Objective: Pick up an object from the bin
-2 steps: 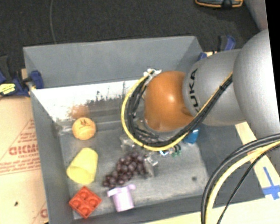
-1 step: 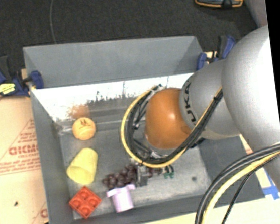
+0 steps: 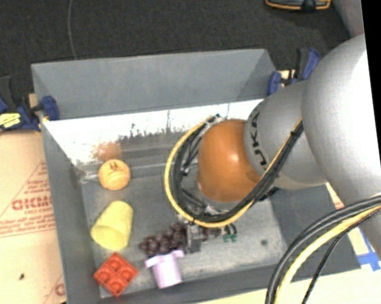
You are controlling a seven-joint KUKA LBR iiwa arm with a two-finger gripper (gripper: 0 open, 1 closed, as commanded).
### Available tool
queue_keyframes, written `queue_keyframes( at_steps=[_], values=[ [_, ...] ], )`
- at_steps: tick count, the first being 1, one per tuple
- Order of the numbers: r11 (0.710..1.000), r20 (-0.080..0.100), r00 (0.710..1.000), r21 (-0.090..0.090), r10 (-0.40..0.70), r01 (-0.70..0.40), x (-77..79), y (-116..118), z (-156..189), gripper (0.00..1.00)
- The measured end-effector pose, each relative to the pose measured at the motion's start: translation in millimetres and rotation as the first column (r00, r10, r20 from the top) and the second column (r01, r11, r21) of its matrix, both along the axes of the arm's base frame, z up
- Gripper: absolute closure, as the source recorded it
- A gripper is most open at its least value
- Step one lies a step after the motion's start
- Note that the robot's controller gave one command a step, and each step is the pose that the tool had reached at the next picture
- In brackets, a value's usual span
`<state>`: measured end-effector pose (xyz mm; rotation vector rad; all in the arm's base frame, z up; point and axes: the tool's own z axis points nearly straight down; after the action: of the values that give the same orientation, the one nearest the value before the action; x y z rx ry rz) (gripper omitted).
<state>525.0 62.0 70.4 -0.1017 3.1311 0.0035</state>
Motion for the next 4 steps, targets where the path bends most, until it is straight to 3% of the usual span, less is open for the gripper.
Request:
queue_keyframes(
  at_steps=[1,2,3,4],
  values=[
    [1.000,-0.001,1.000,0.001,-0.015,0.015,-5.2,3,0,1.00],
    [1.000,0.001,1.000,0.000,-0.012,0.012,7.0,3,8,1.00],
    [1.000,0.003,1.000,0.002,-0.021,0.021,-16.7,7,0,1.00],
    [0.999,0.007,0.999,0.000,-0.036,0.036,3.9,-16,0,1.00]
  ],
)
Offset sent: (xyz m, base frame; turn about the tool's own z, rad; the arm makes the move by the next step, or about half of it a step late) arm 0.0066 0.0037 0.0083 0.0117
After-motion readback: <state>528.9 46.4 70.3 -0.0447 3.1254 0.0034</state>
